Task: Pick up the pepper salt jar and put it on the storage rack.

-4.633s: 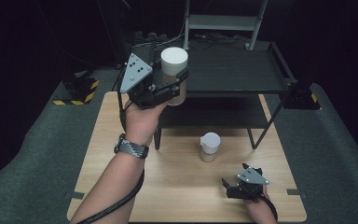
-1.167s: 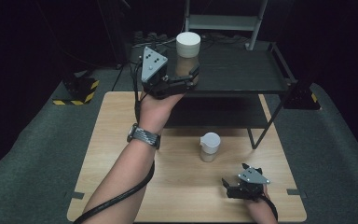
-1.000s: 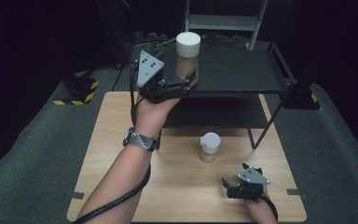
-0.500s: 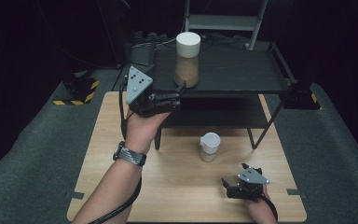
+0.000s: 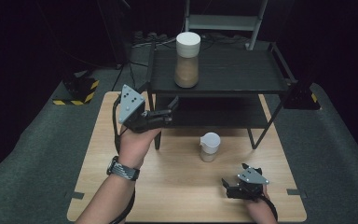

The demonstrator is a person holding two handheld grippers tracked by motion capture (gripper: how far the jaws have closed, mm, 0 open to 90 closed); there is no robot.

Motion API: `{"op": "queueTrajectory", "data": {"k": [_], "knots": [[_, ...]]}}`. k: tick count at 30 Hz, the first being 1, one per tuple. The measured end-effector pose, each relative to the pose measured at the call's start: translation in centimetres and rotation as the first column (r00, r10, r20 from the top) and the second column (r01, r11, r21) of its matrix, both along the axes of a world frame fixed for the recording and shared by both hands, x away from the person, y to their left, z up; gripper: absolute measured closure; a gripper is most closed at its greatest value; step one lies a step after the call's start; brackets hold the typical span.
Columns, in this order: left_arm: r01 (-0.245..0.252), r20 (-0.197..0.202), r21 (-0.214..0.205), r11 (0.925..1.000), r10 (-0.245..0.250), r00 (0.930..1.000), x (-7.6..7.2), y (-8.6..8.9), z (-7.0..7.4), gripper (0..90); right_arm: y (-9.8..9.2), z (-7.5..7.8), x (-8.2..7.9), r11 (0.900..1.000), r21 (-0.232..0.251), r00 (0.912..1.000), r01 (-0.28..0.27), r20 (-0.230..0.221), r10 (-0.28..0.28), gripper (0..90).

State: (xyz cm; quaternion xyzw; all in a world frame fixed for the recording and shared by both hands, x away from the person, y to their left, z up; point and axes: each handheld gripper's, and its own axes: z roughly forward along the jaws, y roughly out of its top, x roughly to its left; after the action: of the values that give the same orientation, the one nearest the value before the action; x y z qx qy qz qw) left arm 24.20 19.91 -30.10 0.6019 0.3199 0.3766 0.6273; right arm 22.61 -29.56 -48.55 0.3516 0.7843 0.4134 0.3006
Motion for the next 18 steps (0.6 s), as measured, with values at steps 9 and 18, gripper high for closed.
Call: {"op": "queueTrajectory", "data": {"k": [9, 18], "knots": [[-0.006, -0.027, 0.025, 0.9997, 0.006, 0.9996, -1.2, 0.9, -2.4, 0.4, 0.1, 0.0, 0.0, 1.0000, -0.005, 1.0000, 0.002, 0.001, -0.002, 0.3], [-0.009, -0.058, 0.054, 0.9985, 0.012, 0.9982, -2.3, 1.5, -5.4, 0.4, 0.2, 0.0, 0.0, 0.9999, -0.010, 1.0000, 0.001, 0.002, -0.001, 0.3]]}}
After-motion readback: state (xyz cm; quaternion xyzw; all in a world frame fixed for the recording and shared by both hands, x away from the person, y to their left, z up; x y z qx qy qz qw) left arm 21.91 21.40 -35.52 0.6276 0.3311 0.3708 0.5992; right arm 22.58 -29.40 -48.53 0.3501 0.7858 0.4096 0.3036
